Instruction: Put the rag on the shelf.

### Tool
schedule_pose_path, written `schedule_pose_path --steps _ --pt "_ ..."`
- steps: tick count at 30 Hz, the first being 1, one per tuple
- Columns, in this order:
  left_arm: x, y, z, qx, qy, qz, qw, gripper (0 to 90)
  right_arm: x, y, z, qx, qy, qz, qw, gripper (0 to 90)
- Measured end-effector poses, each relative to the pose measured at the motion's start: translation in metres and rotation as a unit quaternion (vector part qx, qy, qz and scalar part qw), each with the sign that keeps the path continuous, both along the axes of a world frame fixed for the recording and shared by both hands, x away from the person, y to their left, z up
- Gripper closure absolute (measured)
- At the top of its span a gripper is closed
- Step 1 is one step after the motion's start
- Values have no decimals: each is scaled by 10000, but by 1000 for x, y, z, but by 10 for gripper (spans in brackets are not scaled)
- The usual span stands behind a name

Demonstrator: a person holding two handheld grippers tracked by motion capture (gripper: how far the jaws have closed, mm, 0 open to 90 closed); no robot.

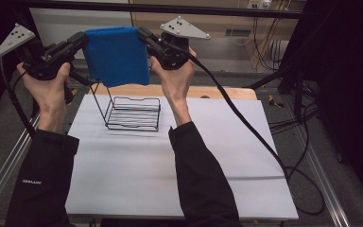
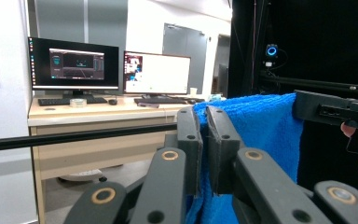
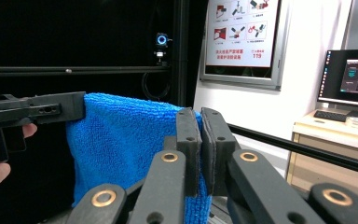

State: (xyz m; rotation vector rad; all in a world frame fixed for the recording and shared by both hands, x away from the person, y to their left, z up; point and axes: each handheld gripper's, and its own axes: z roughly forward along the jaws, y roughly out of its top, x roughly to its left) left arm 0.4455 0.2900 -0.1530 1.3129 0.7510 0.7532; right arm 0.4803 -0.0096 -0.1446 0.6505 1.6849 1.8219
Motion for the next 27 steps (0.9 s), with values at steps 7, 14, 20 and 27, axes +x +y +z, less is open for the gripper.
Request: schedule_pose_path --steps 7,14,20,27 --pt "17 1 6 -83 43 130 9999 847 15 5 6 -92 -21 -73 9999 871" --pt "32 1 8 -83 59 253 9996 847 28 9 9 -146 -26 -167 9998 870" --pt "44 2 5 -91 103 304 9994 847 40 13 5 -197 19 -203 9996 870" --pt "54 2 -3 -4 192 376 9991 847 48 16 0 -223 111 -254 9994 870"
